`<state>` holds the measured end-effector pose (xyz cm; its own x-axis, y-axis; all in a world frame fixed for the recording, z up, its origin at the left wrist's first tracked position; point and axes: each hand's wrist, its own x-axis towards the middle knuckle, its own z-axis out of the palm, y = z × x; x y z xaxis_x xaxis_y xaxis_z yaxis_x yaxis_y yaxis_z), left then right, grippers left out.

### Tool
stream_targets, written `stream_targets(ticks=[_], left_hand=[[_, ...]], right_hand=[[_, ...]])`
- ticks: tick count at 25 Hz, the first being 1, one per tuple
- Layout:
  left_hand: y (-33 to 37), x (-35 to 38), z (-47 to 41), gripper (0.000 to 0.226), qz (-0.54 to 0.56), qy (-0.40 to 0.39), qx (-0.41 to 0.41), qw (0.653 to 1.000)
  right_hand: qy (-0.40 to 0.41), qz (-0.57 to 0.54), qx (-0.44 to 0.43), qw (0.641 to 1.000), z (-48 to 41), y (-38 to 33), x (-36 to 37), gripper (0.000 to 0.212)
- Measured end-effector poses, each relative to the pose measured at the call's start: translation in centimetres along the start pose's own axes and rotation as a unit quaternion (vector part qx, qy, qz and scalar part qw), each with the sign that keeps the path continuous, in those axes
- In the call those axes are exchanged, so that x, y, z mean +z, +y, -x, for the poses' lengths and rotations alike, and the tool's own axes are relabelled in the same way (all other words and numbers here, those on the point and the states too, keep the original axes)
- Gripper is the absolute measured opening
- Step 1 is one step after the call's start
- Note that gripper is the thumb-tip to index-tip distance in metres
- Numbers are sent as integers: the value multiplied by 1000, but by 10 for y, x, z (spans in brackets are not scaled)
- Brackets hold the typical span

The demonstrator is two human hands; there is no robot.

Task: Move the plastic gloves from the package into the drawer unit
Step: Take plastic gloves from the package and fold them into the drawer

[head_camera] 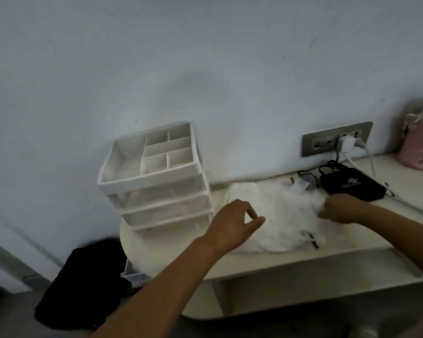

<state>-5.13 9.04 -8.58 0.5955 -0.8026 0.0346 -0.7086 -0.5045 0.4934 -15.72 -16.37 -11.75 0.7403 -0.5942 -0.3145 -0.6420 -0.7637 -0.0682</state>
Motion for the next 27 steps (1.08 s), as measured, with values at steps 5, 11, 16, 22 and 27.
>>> stream_targets(ticks=[5,11,16,22,27], left_hand=[[22,60,-30,62,-2,-90,-19,996],[10,109,-32,113,-101,-99,-41,989],[8,113,-34,117,-89,-83,-40,992],[26,80,-39,71,229,-30,-128,964],[21,27,-46,52,639,-45,-182,746]], right_hand=[[50,-41,-19,998,7,3,6,26],[105,-93,3,990,6,13,-15,25],[182,-232,-18,955,19,11,-46,31],[44,-674,-154,721,36,0,-66,31],[-64,-719,-205,661,43,-9,-67,35]])
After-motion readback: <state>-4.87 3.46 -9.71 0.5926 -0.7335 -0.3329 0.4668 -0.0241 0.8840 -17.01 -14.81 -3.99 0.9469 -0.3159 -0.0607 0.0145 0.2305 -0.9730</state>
